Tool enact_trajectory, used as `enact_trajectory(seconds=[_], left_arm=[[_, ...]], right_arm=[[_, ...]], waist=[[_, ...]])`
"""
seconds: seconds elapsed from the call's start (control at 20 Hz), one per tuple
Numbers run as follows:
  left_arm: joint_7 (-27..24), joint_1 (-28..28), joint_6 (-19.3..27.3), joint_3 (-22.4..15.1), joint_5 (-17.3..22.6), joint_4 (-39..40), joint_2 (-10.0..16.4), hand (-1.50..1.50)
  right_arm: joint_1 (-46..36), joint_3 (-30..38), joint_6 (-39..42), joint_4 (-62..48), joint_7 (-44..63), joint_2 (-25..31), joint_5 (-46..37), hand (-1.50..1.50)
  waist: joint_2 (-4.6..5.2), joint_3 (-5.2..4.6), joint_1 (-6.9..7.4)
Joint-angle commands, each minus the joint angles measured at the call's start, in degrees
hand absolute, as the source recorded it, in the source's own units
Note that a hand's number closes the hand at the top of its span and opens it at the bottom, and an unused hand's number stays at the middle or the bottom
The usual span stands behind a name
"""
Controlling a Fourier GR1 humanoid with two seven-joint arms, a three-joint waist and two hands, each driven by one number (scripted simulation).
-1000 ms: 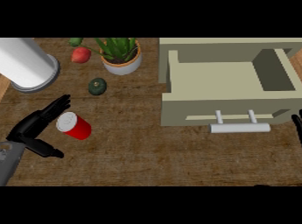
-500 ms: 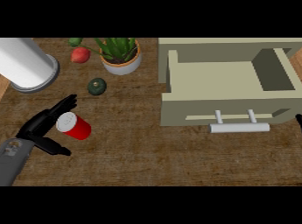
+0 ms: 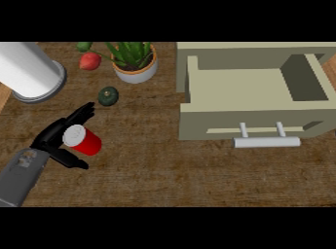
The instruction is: Pick up the can, place it into the drawer and close the drawer
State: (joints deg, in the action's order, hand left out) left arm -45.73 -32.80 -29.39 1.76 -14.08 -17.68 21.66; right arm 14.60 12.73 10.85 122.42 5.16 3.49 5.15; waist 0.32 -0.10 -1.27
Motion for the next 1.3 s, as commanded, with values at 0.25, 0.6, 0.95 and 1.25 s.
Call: enact_trajectory(seconds=[0.25, 0.6, 0.95, 1.25], left_arm=[[-5.32, -0.94, -4.35, -1.91, -1.35, 1.89, -3.63, -1.50], [-3.64, -2.73, -6.30, -1.94, -0.40, 0.82, -4.33, 1.50], [-3.28, -1.68, -9.59, -2.54, 1.07, -1.40, -5.88, 1.50], [-2.51, -0.18, -13.12, -3.15, 3.32, -5.99, -6.38, 1.50]], right_arm=[[-0.49, -1.51, 0.09, -4.69, -4.05, -2.24, -2.16, -1.50], [0.45, 1.48, 1.24, -0.39, -0.52, -0.19, 1.40, -1.50], [0.03, 3.18, 0.44, 0.22, 0.86, -0.30, 2.78, -1.50], [-1.54, 2.73, -0.11, 2.02, 3.88, 0.36, 2.50, -1.50]], waist=[[0.08, 0.02, 0.23], [-0.18, 0.06, 0.39], [-0.30, 0.09, 0.83], [-0.39, 0.07, 1.33]])
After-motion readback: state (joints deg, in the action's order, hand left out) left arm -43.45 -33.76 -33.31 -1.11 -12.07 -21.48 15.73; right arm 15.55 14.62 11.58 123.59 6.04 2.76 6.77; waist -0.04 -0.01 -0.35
